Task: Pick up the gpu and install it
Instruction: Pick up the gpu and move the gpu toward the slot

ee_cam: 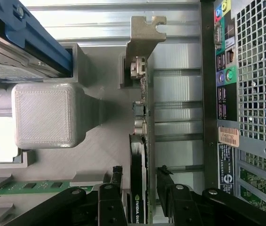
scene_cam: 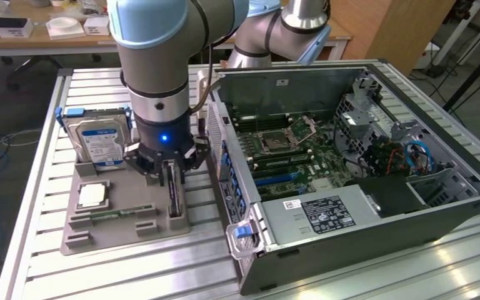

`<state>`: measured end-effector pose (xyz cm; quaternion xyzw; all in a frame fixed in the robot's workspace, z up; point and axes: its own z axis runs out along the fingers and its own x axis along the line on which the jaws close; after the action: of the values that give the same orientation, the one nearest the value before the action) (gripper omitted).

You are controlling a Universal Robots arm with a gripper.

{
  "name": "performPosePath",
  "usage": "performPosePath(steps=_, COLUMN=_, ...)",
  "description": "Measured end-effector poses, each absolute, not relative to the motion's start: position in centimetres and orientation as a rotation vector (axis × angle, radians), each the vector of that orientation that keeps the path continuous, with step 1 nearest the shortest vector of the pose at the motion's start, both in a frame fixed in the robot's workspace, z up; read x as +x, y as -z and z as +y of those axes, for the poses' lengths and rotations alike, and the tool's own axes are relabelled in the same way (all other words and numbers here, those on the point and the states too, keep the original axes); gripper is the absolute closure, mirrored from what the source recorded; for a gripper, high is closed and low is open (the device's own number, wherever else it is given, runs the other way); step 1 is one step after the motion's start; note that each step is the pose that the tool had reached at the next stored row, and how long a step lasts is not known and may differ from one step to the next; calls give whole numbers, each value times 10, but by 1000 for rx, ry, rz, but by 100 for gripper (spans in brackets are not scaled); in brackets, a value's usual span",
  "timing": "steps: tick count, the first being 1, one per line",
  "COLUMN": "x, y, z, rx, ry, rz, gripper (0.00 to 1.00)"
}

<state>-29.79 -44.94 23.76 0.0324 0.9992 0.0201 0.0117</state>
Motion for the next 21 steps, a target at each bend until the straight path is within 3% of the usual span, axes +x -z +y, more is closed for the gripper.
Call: performPosePath(steps=21, x=-299, y=-235, z=-449, rx=101, ry=-63, rz=3116, gripper=59)
